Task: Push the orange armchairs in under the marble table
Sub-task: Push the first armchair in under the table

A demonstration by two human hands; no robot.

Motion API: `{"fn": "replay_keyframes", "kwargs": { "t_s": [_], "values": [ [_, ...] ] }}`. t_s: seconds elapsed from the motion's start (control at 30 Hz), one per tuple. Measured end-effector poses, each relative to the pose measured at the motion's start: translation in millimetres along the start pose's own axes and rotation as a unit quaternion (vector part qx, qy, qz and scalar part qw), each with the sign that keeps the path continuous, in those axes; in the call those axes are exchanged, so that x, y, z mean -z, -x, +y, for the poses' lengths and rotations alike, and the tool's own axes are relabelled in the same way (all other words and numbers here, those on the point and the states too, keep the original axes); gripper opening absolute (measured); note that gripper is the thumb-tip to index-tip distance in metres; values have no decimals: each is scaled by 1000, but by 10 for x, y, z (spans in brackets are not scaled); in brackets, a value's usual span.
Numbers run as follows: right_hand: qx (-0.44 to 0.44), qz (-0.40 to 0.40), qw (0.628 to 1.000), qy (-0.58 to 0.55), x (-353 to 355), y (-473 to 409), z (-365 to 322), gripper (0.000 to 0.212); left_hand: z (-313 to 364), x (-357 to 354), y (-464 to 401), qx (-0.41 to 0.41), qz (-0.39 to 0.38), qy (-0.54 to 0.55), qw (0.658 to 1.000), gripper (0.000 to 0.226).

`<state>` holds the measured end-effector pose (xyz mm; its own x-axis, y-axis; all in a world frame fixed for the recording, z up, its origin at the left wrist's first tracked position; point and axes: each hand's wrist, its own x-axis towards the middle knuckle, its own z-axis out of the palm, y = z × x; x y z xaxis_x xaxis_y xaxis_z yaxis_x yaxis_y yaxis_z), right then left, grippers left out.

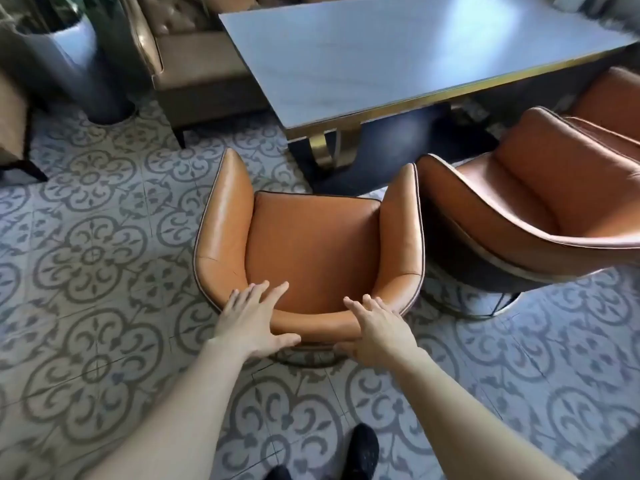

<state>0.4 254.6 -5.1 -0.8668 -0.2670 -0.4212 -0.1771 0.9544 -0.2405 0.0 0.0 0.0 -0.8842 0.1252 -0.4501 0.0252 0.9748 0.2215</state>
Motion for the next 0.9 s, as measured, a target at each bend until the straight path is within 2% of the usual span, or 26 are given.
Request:
{"fn": "replay_keyframes", "kwargs": {
  "t_s": [0.2, 0.37, 0.5, 0.9],
  "values": [
    [-39, -7, 999, -5, -398, -69, -24, 92, -255, -392, -111, -34, -18, 10, 999, 92],
    [-57, 49, 997, -26, -550, -159, -53, 74, -306, -575, -244, -77, 20, 8, 997, 80],
    [-57, 61, 996, -17, -608, -186, -34, 70, -327, -597, -312, -90, 56, -6, 994, 75],
    [-55, 24, 998, -7, -516, -382, 60, 67, -358, -514, -445, -116, 92, -6, 989, 72]
  ]
}}
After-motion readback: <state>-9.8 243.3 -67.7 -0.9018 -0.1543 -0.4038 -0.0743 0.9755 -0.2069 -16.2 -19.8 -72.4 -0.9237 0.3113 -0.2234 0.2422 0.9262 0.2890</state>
